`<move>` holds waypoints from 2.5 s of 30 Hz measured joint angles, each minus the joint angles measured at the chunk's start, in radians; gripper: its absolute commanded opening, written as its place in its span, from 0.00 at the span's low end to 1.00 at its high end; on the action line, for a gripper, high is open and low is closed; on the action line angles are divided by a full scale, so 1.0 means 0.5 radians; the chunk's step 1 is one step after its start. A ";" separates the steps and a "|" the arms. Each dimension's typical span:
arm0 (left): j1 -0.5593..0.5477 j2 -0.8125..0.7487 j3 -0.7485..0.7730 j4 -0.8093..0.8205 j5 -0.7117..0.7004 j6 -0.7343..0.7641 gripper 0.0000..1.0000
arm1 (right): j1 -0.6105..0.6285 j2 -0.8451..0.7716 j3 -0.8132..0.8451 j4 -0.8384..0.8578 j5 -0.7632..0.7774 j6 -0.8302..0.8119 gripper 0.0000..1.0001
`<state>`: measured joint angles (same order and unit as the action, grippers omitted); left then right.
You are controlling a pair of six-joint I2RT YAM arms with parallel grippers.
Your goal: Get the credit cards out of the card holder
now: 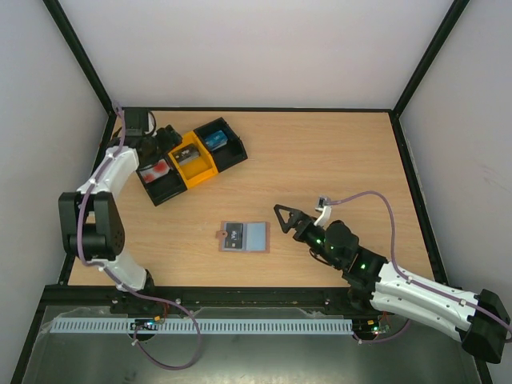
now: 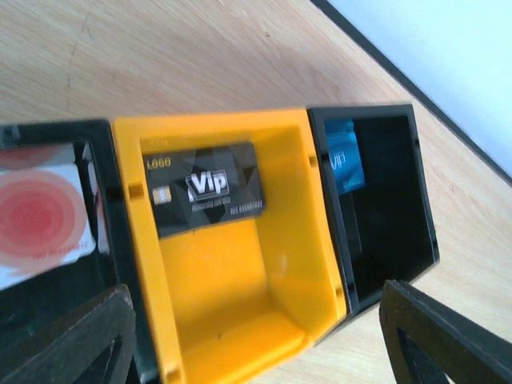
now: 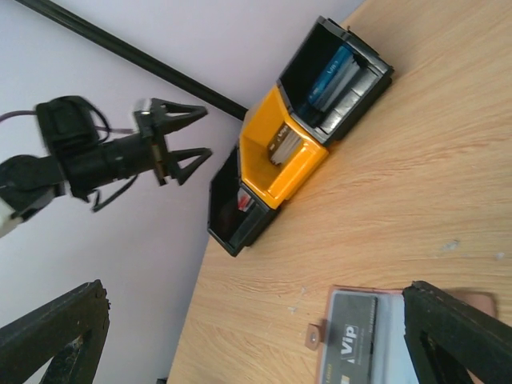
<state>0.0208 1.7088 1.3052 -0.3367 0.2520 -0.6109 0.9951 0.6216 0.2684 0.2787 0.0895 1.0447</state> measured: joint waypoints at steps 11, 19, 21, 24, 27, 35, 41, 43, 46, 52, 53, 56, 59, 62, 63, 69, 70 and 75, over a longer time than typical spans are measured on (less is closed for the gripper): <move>-0.031 -0.612 -0.639 -0.024 0.339 0.156 1.00 | 0.000 0.014 0.000 -0.242 0.050 0.049 0.98; -0.192 -0.929 -1.061 -0.002 0.553 0.184 0.91 | 0.000 0.076 0.000 -0.284 0.061 0.092 0.99; -0.233 -0.997 -1.128 -0.002 0.588 0.183 0.87 | 0.000 0.107 0.000 -0.290 0.063 0.098 1.00; -0.310 -1.093 -1.225 0.021 0.637 0.179 0.72 | 0.000 0.172 0.023 -0.323 0.069 0.105 0.95; -0.386 -1.148 -1.319 0.068 0.674 0.156 0.61 | 0.000 0.227 0.047 -0.327 0.063 0.104 0.87; -0.678 -1.177 -1.531 0.304 0.704 -0.037 0.50 | 0.000 0.522 0.076 -0.191 -0.096 0.121 0.63; -0.798 -1.046 -1.584 0.556 0.726 -0.153 0.29 | 0.000 0.842 0.183 -0.037 -0.277 0.108 0.40; -0.819 -0.996 -1.611 0.632 0.735 -0.185 0.24 | 0.000 0.934 0.217 0.021 -0.333 0.111 0.36; -0.857 -0.898 -1.658 0.726 0.737 -0.207 0.20 | 0.000 1.054 0.253 0.104 -0.408 0.110 0.33; -0.906 -0.723 -1.708 0.848 0.729 -0.222 0.16 | 0.008 1.282 0.302 0.250 -0.521 0.112 0.28; -0.914 -0.695 -1.714 0.869 0.723 -0.222 0.16 | 0.011 1.315 0.307 0.269 -0.539 0.111 0.26; -0.931 -0.637 -1.731 0.912 0.703 -0.220 0.15 | 0.014 1.423 0.330 0.327 -0.578 0.116 0.23; -0.937 -0.586 -1.749 0.943 0.683 -0.212 0.13 | 0.015 1.535 0.345 0.388 -0.609 0.124 0.21; -0.948 -0.561 -1.759 0.962 0.661 -0.204 0.09 | 0.015 1.647 0.363 0.436 -0.655 0.128 0.19; -0.953 -0.561 -1.759 0.964 0.645 -0.196 0.07 | 0.015 1.686 0.372 0.453 -0.672 0.127 0.19; -0.971 -0.561 -1.764 0.965 0.585 -0.183 0.03 | 0.015 1.868 0.404 0.540 -0.744 0.128 0.13; -0.974 -0.561 -1.765 0.967 0.579 -0.183 0.03 | 0.015 1.894 0.404 0.559 -0.758 0.130 0.13; -0.980 -0.563 -1.772 0.979 0.563 -0.183 0.03 | 0.015 1.979 0.404 0.620 -0.780 0.133 0.13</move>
<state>-0.4690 1.4273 0.4194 0.1528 0.5335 -0.7025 1.0027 1.6112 0.4706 0.5884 -0.3008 1.1110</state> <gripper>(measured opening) 0.028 0.135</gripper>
